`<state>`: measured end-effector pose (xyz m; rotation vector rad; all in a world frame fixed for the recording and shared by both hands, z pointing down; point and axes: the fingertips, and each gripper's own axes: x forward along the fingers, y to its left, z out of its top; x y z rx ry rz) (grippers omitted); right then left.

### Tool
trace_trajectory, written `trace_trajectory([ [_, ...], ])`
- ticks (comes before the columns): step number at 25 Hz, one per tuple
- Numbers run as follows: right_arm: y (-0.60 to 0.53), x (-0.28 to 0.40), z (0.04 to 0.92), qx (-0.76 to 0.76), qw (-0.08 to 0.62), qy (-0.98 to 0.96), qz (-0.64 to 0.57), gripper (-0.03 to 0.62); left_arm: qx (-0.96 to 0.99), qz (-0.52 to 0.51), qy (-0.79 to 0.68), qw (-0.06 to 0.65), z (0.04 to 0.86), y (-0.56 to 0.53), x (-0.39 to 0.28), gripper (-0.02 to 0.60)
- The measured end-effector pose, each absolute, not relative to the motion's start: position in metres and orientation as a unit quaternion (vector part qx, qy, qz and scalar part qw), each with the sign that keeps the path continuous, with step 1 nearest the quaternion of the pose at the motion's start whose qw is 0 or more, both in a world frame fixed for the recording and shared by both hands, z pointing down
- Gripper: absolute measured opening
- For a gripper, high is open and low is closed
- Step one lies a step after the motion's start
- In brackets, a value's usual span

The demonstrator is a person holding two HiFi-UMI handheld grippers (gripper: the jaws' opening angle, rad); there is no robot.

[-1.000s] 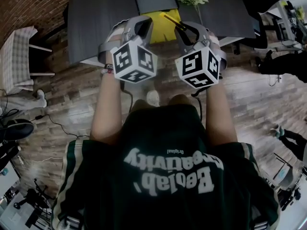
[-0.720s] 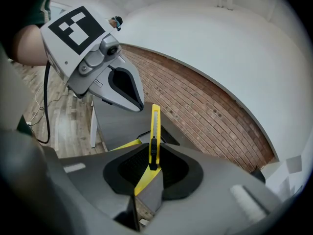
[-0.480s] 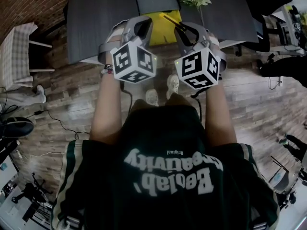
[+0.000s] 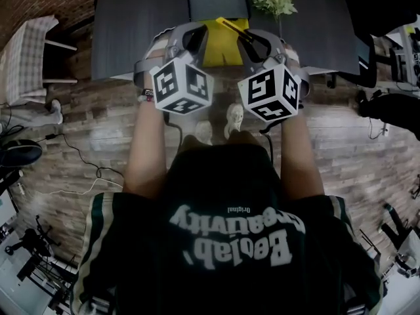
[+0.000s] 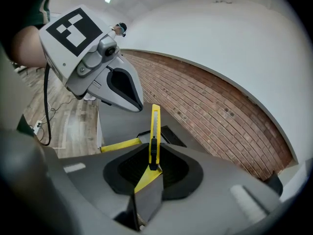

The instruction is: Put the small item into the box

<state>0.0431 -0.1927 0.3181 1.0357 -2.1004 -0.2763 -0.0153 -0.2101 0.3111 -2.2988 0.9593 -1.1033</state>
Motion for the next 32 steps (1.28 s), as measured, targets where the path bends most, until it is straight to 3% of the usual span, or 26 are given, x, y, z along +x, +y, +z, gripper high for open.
trace_trajectory([
  [32, -0.246, 0.060, 0.360, 0.313, 0.354, -0.875, -0.102, 0.074, -0.785, -0.438, 0.403, 0.171, 0.343, -0.249, 0.007, 0.003],
])
